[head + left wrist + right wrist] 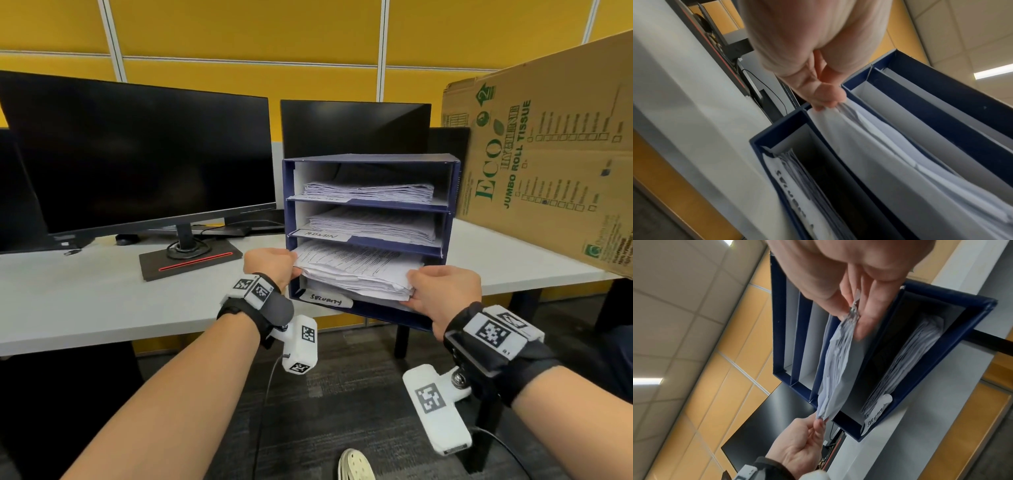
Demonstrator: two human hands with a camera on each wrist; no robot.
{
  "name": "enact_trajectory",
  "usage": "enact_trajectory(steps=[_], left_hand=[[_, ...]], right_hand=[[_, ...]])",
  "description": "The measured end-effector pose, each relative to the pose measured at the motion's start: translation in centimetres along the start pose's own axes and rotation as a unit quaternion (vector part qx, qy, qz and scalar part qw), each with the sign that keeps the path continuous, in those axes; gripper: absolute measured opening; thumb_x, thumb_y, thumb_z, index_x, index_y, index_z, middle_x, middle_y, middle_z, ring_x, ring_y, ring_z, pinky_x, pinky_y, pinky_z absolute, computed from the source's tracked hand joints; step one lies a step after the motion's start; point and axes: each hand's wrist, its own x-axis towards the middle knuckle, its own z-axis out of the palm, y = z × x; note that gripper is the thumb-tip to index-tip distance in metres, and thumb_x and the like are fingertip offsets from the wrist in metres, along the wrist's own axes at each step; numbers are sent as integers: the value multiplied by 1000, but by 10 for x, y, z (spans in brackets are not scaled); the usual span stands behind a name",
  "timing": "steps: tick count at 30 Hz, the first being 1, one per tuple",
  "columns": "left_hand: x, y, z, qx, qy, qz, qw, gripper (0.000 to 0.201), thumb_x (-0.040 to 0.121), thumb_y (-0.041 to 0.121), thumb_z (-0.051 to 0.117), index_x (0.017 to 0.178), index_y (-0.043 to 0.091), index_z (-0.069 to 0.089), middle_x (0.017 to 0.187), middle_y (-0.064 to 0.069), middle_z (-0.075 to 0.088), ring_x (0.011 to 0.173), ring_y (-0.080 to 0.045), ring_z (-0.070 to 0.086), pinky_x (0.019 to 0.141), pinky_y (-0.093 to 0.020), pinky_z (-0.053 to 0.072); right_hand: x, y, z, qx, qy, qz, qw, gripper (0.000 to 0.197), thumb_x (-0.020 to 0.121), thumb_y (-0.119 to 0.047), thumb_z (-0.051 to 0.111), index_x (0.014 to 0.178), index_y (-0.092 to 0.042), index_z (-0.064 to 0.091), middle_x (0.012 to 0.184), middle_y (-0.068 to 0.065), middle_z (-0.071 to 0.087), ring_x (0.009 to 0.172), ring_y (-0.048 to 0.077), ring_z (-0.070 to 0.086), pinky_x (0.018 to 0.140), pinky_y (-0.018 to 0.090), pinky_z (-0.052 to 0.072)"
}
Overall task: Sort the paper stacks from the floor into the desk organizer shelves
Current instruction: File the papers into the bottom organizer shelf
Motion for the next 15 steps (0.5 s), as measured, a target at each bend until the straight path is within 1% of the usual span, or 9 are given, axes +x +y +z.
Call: enact_trajectory(steps=[2,4,5,7,9,12,15], left_hand=[[-1,-7,0,-9,16,3,1000,9,83,1,70,74,6,70,70,-10,69,46,-18,62,63,-30,57],[-2,-12,-1,-12,22,0,1000,8,83,2,70,76,7,70,73,-10,69,45,-16,62,65,-31,58],[-4,-13,-2,-13,24,-3,1000,6,83,3,71,78,6,70,74,-10,69,47,-17,63,66,-32,59],[-7,-12,-1,-13,31,-2,999,2,82,3,72,82,5,72,73,-10,69,50,-18,65,67,-32,59],[-10,-8,1,-14,38,5,999,2,82,3,71,82,4,72,70,-8,68,50,-19,66,63,-30,59],[-14,-3,4,4,43,15,999,4,84,3,69,83,6,72,67,-8,68,50,-16,66,53,-24,55],[-15,1,8,13,45,24,999,8,84,3,69,79,9,71,68,-8,68,52,-16,65,49,-21,54]], right_hand=[[0,-2,1,-26,2,-35,999,14,79,-8,72,92,-11,69,92,12,69,73,27,70,63,37,61],[2,-4,4,-61,15,-62,996,11,76,-13,73,85,-17,70,86,8,71,68,24,70,67,39,61],[3,-6,4,-77,26,-73,994,9,74,-16,73,81,-20,70,82,6,71,68,23,70,69,40,61],[4,-8,4,-92,44,-72,992,6,70,-20,72,77,-21,72,77,1,71,70,25,69,71,42,60],[3,-7,4,-96,47,-65,992,4,71,-21,70,74,-23,73,75,-1,71,70,25,69,70,43,60],[0,-4,4,-96,50,-76,991,7,75,-23,68,70,-22,73,71,0,71,69,27,69,69,44,60],[-1,-1,5,-83,47,-69,993,13,78,-26,67,66,-23,70,71,2,71,71,27,70,72,44,60]])
